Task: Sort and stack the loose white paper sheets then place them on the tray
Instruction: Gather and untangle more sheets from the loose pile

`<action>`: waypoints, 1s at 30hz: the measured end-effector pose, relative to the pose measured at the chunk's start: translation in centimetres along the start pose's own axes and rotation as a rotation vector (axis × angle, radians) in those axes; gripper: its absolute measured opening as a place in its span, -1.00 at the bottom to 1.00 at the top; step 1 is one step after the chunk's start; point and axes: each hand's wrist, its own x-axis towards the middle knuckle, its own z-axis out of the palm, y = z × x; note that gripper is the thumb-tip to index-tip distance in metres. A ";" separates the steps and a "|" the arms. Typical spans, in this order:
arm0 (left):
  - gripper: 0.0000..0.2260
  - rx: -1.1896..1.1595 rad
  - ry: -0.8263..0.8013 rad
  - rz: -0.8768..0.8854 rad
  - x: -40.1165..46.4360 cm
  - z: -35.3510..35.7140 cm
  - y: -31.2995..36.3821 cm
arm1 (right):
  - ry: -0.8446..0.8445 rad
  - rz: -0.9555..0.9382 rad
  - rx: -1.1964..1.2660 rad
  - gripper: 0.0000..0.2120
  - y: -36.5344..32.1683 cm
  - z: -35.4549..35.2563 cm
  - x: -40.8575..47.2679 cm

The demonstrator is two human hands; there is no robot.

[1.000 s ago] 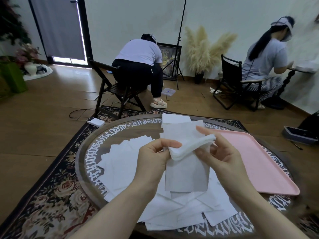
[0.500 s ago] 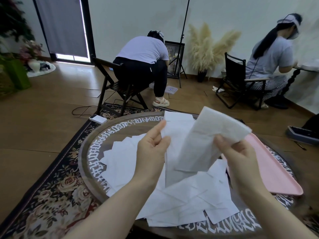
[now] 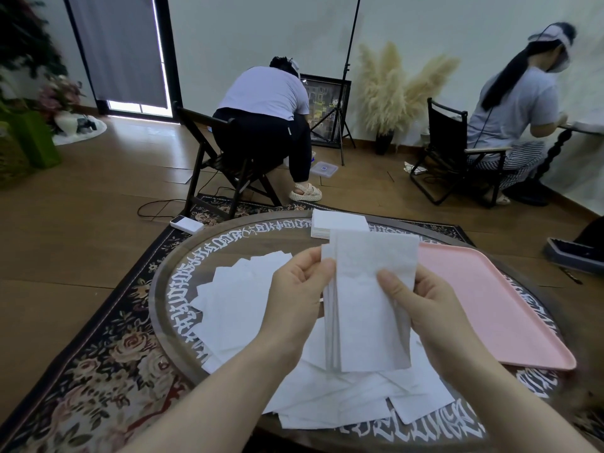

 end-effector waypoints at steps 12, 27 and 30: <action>-0.81 0.014 -0.048 -0.032 0.0 -0.1 -0.3 | -0.003 -0.001 -0.041 -0.68 0.3 0.0 0.1; -0.82 -0.046 -0.085 -0.029 0.1 -0.2 -0.3 | -0.001 -0.018 -0.050 -0.68 0.7 0.0 0.4; -0.83 -0.060 -0.085 0.004 0.0 -0.2 -0.5 | -0.007 -0.035 -0.031 -0.69 0.7 0.1 0.3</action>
